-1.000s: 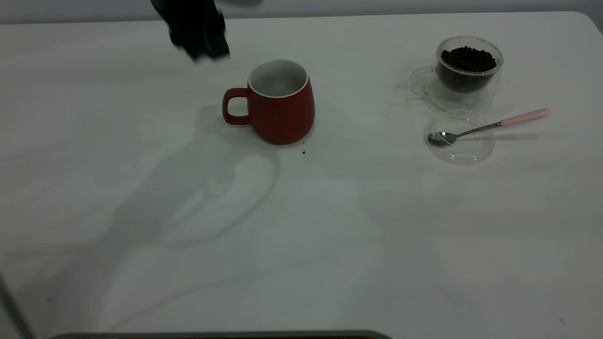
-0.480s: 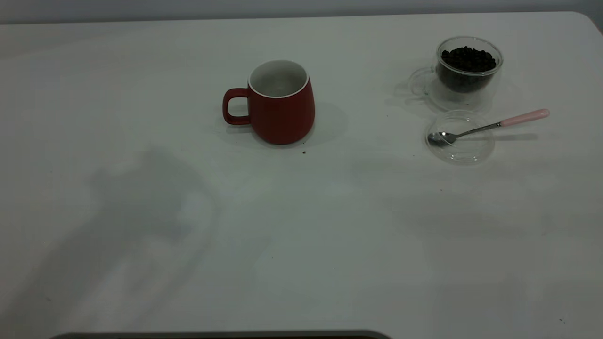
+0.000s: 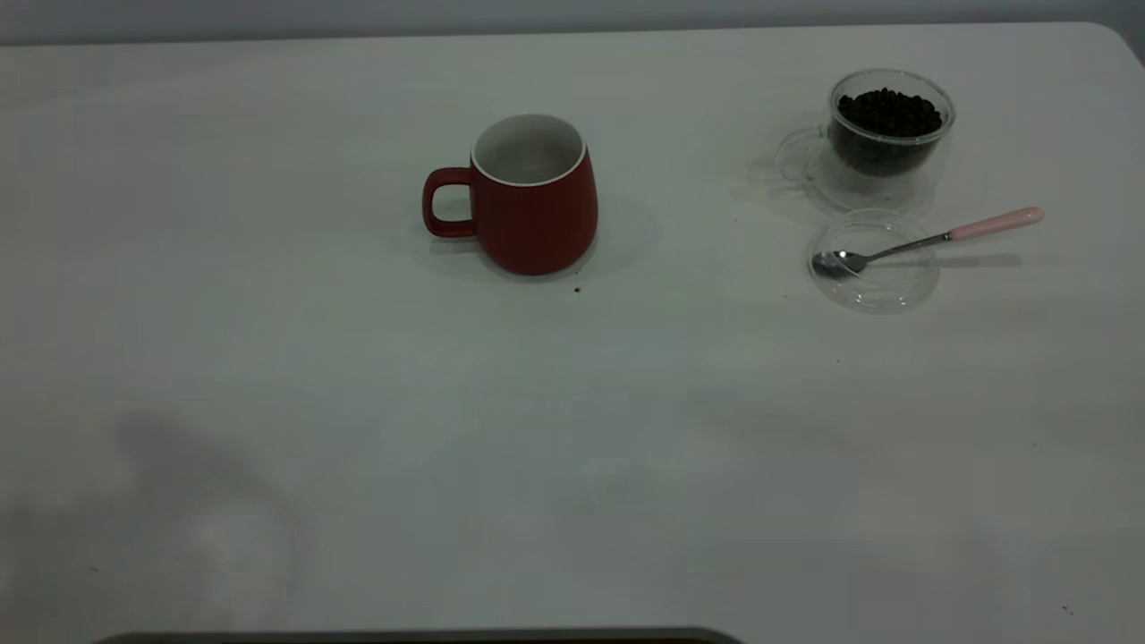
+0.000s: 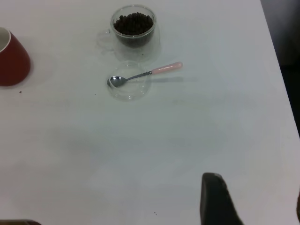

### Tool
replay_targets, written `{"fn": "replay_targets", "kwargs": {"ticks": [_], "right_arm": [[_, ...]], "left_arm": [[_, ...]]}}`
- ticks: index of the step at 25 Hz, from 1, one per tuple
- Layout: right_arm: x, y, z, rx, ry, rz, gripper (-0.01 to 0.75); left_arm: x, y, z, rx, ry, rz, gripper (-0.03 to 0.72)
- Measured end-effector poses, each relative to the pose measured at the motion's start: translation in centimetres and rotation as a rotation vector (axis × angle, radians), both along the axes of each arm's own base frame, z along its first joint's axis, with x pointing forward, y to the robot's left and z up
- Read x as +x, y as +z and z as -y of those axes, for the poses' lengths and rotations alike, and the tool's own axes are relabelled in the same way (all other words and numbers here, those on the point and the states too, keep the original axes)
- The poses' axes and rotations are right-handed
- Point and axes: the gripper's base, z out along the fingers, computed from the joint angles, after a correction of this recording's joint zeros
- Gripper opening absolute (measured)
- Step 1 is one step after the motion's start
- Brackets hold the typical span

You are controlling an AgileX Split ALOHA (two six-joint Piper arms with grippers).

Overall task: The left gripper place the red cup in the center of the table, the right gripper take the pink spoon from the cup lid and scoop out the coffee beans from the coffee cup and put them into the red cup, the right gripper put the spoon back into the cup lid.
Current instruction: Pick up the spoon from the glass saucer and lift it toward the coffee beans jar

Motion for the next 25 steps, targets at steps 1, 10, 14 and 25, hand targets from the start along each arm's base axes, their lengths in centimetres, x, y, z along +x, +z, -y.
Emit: {"fn": "replay_targets", "kwargs": {"ticks": [1,10,14,25], "right_arm": [[0.0,0.0,0.0,0.0,0.0,0.0,0.442],[0.0,0.0,0.0,0.0,0.0,0.0,0.442],[0.0,0.0,0.0,0.0,0.0,0.0,0.442],[0.0,0.0,0.0,0.0,0.0,0.0,0.442]], "left_arm": [[-0.9,-1.3,-0.4,0.014,0.0,-0.036,0.505],[-9.5,-8.6,-4.2,-0.011,0.036,-0.063,0.505],[-10.9,-7.2,-4.9,-0.131,0.077,0.152,0.505],[-16.5,-6.5,-7.4,-0.26,0.081,0.379,0.505]]}}
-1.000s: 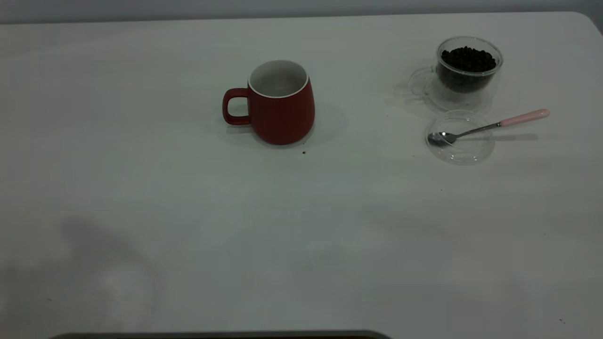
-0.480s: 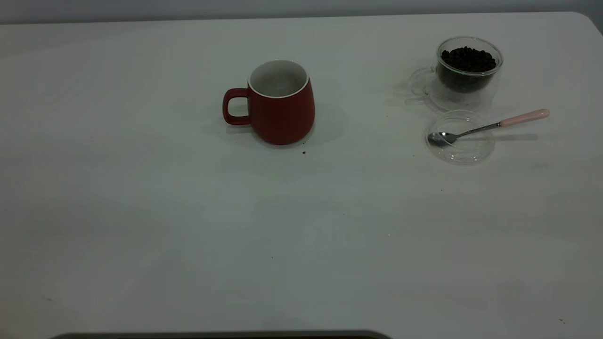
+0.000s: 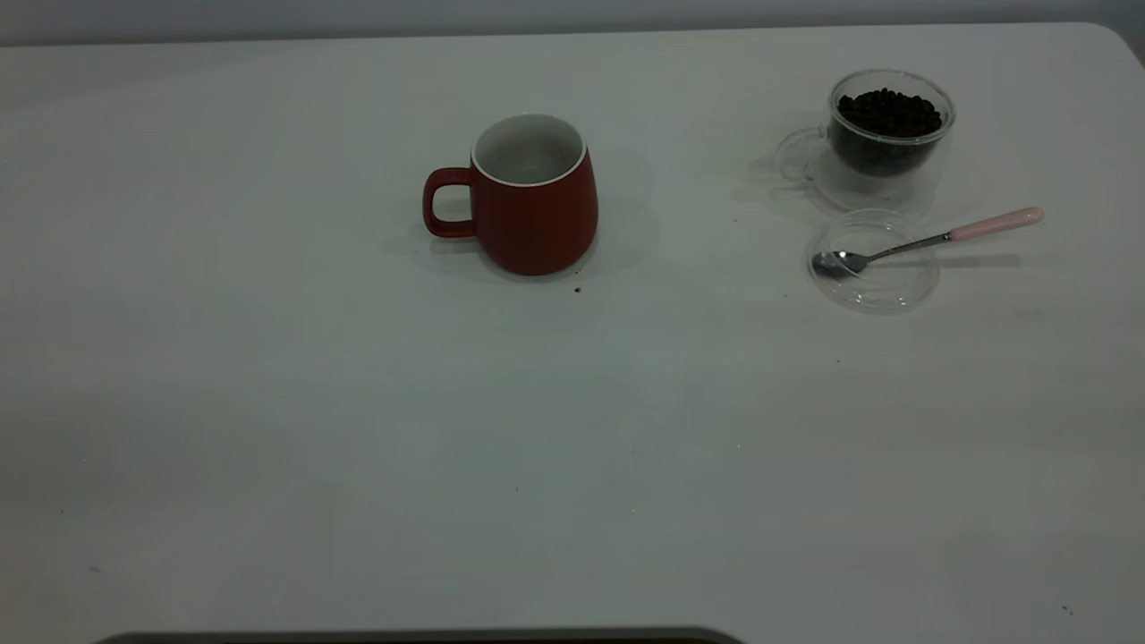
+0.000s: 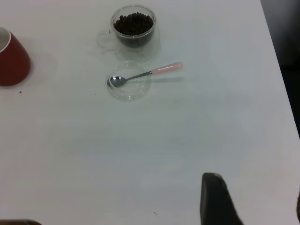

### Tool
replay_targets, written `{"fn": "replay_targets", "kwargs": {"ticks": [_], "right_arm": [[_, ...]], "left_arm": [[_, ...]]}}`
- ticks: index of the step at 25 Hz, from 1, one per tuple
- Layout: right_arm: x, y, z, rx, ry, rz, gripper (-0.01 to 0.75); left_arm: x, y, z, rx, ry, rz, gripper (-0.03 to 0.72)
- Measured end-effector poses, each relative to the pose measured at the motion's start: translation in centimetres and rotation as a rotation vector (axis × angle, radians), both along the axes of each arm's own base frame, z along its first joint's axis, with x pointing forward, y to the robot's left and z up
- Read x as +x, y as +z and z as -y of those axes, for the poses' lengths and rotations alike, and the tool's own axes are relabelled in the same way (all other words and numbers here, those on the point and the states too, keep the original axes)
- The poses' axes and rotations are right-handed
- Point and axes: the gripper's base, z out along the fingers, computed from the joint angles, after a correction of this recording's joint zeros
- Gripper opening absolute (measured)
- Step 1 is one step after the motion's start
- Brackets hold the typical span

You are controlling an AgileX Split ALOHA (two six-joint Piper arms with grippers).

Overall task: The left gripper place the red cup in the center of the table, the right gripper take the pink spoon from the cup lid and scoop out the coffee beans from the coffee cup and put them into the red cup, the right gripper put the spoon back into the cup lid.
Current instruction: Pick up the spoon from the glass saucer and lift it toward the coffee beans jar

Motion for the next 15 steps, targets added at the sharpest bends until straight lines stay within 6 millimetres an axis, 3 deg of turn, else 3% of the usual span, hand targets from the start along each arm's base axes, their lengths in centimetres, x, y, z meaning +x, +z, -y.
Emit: {"fn": "replay_targets", "kwargs": {"ticks": [8,15], "right_arm": [[0.0,0.0,0.0,0.0,0.0,0.0,0.442],[0.0,0.0,0.0,0.0,0.0,0.0,0.442]], "left_arm": [[-2.3,-0.2,-0.6,-0.055,0.208,0.155,0.505],[-2.5,-0.2,-0.2,-0.041,0.419,0.167,0.505]]}}
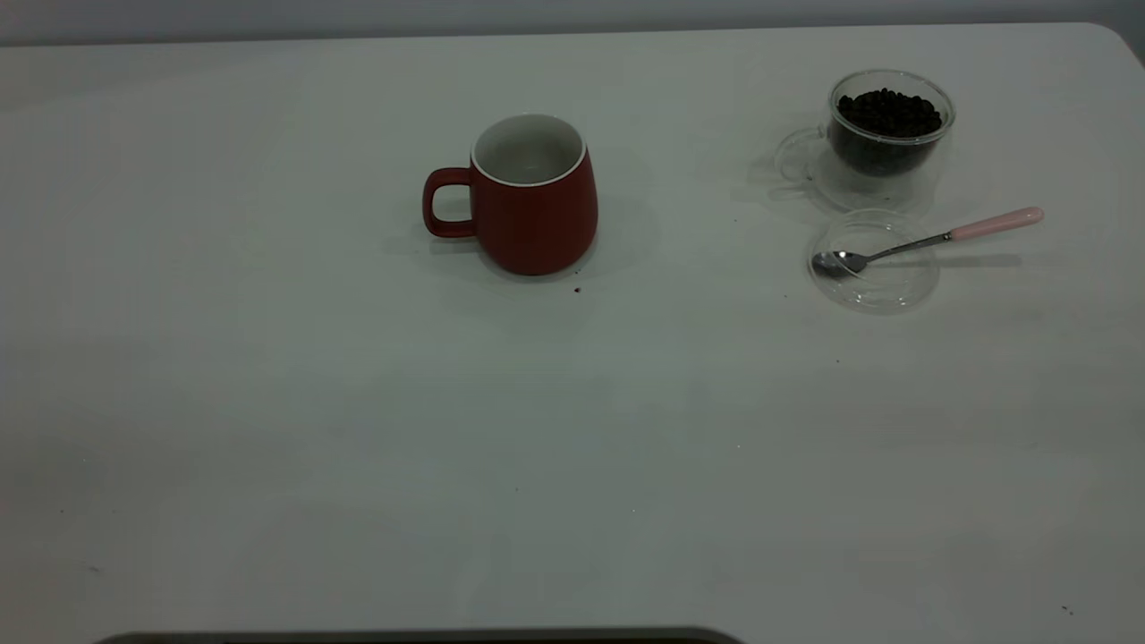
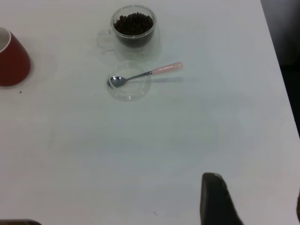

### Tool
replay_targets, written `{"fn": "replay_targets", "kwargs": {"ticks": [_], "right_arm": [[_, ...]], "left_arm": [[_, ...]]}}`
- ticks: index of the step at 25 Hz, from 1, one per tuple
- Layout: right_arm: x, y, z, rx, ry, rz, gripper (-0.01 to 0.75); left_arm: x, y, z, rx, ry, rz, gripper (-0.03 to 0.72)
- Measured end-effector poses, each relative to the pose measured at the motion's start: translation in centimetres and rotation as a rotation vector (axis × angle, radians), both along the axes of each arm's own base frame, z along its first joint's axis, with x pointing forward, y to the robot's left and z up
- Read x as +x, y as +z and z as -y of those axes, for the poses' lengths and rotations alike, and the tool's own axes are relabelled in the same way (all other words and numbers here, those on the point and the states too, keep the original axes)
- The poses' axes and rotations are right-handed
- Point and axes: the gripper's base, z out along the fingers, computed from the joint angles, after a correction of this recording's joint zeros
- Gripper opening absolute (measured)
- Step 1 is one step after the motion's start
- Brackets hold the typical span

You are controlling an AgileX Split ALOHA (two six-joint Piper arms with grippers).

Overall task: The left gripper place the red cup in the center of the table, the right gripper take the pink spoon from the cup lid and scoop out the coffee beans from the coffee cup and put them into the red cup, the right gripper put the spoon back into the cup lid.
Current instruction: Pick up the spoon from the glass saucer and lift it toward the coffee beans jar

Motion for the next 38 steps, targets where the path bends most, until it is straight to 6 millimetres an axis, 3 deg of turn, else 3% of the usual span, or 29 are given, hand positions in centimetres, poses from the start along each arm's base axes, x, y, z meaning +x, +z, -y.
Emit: {"fn": "replay_targets", "kwargs": {"ticks": [24,28,32,38], "right_arm": [[0.0,0.0,0.0,0.004,0.003,0.003,0.442],[0.5,1.1,-0.8,0.062,0.063,0.051,0.445],[2.6,2.4,-1.5,0.079,0.127,0.055,0.495],[8.7,2.6,-2.5,0.172,0.161,-0.06,0.596]], "left_arm": [[0.4,-0.5,-0.2,0.047,-0.006,-0.002,0.505],[0.4,-0.5,-0.2,0.048,-0.006,-0.002,0.505],[0.4,-0.5,-0.2,0.048,-0.006,-0.002,0.505],[0.4,-0.5,-0.2,0.048,-0.006,-0.002,0.505]]}}
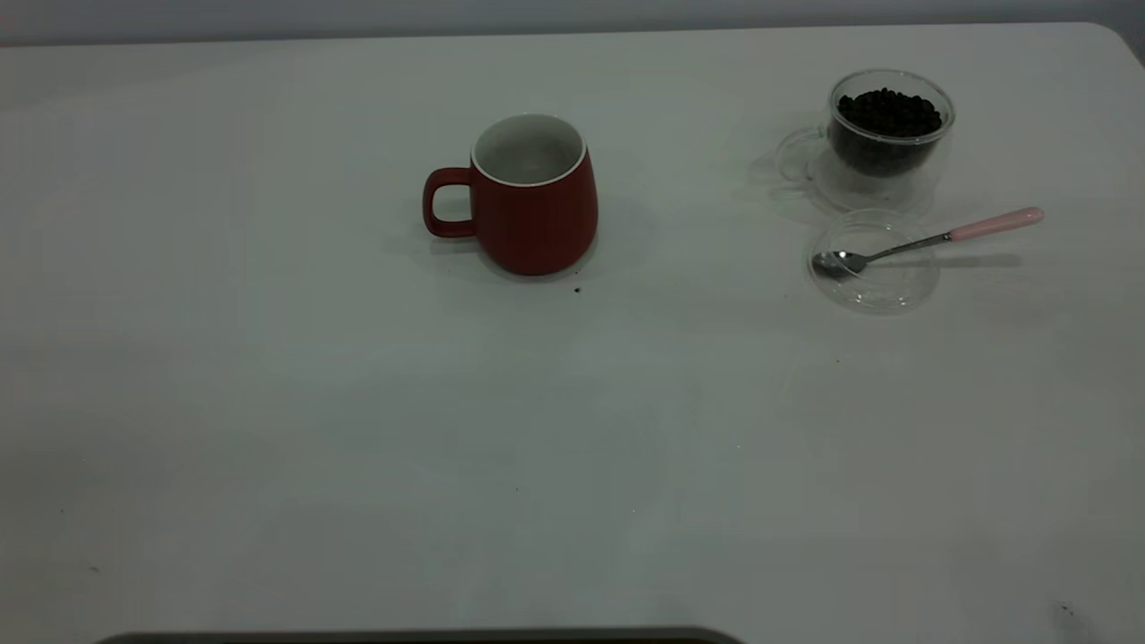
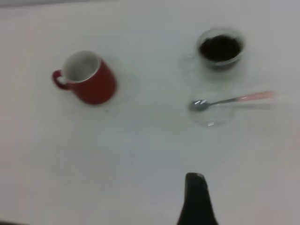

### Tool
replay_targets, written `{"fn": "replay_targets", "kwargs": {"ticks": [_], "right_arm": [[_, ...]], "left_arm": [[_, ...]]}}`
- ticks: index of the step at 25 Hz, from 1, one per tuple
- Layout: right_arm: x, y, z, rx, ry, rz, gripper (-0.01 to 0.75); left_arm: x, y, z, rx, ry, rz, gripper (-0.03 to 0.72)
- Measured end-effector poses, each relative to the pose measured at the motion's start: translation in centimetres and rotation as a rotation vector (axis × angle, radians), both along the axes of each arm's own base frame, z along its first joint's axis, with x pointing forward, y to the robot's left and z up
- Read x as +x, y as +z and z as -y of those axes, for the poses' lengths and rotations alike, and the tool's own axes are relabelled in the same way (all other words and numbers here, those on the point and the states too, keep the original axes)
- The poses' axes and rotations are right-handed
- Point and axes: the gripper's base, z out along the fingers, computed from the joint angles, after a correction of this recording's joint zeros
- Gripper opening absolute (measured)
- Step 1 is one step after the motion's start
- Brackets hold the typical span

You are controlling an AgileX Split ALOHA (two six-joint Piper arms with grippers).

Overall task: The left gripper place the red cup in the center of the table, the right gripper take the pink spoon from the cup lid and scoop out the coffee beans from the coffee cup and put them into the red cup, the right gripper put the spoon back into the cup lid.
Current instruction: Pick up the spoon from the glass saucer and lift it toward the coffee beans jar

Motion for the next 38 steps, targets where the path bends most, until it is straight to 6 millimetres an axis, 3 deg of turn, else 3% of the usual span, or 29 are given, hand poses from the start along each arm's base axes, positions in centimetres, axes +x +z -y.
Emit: {"fn": "replay_targets", "kwargs": {"ticks": [8,17,22,26,31,35,38], "right_arm": [[9.4,-1.3,-1.5,0.031,0.132,-0.165,0.592],[20.2,-6.4,-1.2,-0.053,0.14,-0.294,0.59],[25.7,-10.6,1.9,-0.033,0.081,-0.422,0.59],[28.8,-15.3,4.8,0.006,0.118,-0.573,0.589],[31.2,-20.8,8.2,0.09,0.167,-0.714,0.589],[32.9,-23.4,11.0,0.179,0.141,-0.735,0.589],[33.6,-24.1,12.3,0.269,0.168,-0.738,0.589]], "left_arm": [[0.0,0.0,0.0,0.0,0.0,0.0,0.505],[0.0,0.0,0.0,0.0,0.0,0.0,0.505],[0.0,0.0,0.0,0.0,0.0,0.0,0.505],[0.0,0.0,0.0,0.0,0.0,0.0,0.505],[0.0,0.0,0.0,0.0,0.0,0.0,0.505],[0.0,0.0,0.0,0.0,0.0,0.0,0.505],[0.0,0.0,0.0,0.0,0.0,0.0,0.505]]}}
